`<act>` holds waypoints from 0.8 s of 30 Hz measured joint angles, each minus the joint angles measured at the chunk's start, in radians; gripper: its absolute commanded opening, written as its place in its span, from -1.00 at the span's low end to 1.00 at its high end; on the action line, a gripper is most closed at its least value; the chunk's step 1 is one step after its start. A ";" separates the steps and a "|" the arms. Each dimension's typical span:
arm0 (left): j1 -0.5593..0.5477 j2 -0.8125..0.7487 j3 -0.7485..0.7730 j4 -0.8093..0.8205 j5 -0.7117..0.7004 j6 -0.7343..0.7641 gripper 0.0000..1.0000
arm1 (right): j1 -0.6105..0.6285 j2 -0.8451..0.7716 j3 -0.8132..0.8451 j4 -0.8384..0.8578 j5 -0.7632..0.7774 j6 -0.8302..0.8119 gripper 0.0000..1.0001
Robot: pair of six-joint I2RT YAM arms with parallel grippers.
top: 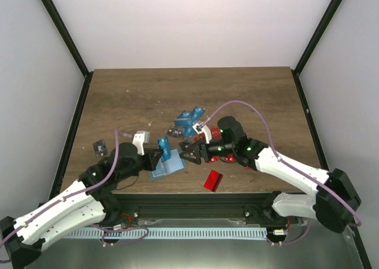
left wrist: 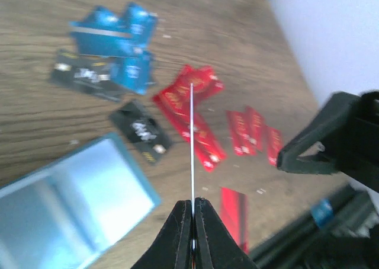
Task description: Put the credit cards into the card holder
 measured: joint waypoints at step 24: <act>0.342 0.066 -0.420 0.357 0.222 -0.185 -0.92 | -0.001 0.557 0.146 0.027 0.198 0.103 0.26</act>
